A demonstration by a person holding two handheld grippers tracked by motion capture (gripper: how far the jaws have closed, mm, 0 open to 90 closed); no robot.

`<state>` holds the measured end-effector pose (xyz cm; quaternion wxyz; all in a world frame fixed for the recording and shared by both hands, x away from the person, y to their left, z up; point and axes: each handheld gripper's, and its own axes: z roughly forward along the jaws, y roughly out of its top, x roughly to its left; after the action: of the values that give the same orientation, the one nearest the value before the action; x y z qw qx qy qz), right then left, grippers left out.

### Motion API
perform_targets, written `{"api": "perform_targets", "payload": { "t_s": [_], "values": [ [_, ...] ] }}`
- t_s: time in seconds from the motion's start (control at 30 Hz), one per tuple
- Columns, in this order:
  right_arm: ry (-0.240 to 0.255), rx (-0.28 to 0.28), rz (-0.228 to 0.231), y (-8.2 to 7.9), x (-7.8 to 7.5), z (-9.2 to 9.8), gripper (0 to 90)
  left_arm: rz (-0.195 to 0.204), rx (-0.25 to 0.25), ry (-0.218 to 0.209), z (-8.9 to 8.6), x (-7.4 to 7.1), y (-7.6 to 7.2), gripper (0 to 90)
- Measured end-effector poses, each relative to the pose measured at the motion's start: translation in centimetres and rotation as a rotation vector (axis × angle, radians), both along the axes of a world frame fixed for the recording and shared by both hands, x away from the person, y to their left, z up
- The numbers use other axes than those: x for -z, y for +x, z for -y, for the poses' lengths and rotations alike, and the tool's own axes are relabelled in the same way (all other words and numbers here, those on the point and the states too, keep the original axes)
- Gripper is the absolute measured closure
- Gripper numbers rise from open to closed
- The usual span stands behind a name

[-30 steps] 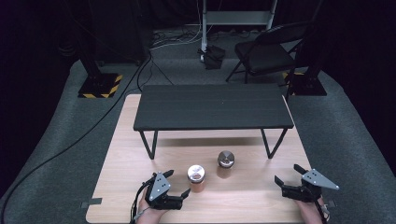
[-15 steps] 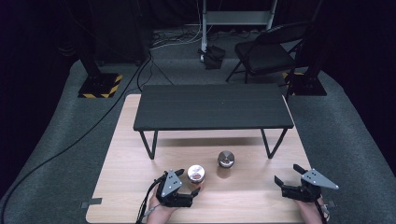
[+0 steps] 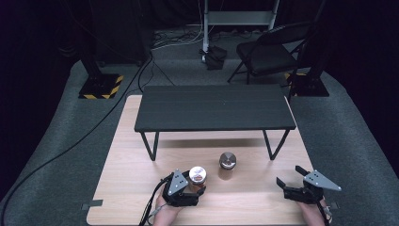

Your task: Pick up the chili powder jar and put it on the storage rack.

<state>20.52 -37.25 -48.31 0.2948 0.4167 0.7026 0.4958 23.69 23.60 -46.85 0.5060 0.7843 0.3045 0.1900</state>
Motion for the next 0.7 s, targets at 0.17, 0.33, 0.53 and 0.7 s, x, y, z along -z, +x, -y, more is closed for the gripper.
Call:
{"api": "perform_targets", "payload": {
  "t_s": [0.17,0.33,0.53,0.7],
  "values": [
    [0.002,0.002,0.000,-0.01,0.00,0.01,4.2,-0.002,0.003,-0.001,0.33,0.21,0.18,29.7],
    [0.001,0.002,0.000,-0.03,0.01,-0.01,4.3,0.003,0.001,0.005,0.41,0.20,0.11,31.4],
    [0.002,0.002,0.001,-0.02,0.02,0.02,4.3,0.004,-0.006,0.007,0.49,0.15,-0.02,31.5],
    [0.002,0.001,0.000,0.00,0.01,0.03,4.3,0.000,-0.015,-0.004,0.23,-0.07,-0.18,31.5]
  ]
}}
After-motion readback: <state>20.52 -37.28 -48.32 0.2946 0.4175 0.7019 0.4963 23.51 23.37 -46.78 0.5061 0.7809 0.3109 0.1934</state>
